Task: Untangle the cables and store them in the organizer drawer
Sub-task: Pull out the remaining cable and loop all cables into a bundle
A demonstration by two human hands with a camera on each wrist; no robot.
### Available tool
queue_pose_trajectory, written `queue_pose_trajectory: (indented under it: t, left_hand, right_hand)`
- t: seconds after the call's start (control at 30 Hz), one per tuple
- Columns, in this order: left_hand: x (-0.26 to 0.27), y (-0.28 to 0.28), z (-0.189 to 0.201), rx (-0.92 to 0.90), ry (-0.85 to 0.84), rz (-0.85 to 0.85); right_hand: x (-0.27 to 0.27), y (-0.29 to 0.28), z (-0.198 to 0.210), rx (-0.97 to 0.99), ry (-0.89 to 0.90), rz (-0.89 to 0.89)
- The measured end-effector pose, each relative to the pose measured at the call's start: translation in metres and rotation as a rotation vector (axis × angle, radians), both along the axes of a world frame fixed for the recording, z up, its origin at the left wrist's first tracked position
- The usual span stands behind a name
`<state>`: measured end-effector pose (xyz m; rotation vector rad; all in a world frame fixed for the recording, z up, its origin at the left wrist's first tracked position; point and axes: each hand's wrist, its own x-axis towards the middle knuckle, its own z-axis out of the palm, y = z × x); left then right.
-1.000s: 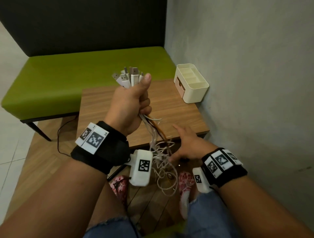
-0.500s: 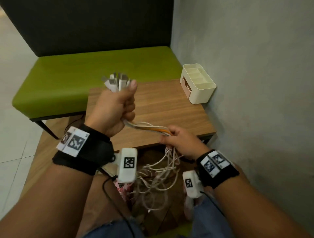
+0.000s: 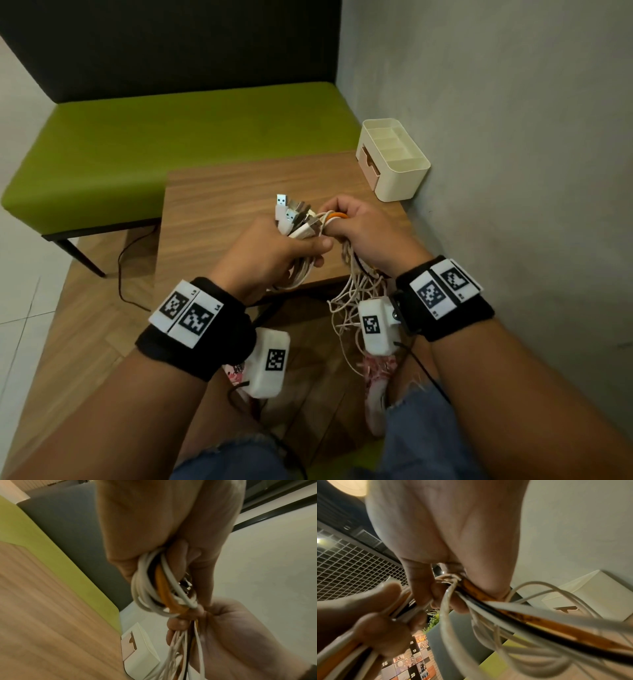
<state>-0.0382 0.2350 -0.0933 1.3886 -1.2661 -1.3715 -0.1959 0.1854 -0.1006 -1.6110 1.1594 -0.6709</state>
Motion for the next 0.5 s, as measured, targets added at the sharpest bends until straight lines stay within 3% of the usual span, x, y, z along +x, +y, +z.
queue_pose_trajectory:
  t: [0.13,0.27,0.3,0.37,0.43,0.5]
  left_hand:
    - [0.0,-0.008,0.002,-0.06,-0.086,0.039]
    - [0.007,-0.014,0.0,-0.115,-0.073,0.105]
    - [0.008,-0.016,-0.001,-0.12,-0.051,0.115]
    - [0.008,-0.018,-0.002,-0.132,-0.016,0.131]
    - [0.004,-0.016,-0.001,-0.142,0.005,0.116]
    - [0.002,-0.013,0.0,-0.15,0.006,0.092]
  right_hand:
    - [-0.017,0.001,-0.014,-0.026,-0.049,-0.051]
    - [-0.028,0.013,-0.019,-0.043,0.033,-0.434]
    - [-0.026,0.019,-0.021,0.046,0.1,-0.428]
    - [-0.017,0.031,-0.031,0.311,0.153,-0.22]
    - [-0.004,0.04,-0.039,0.513,0.086,-0.025]
    - [0.006,0.04,-0.045,0.56,-0.032,0.007]
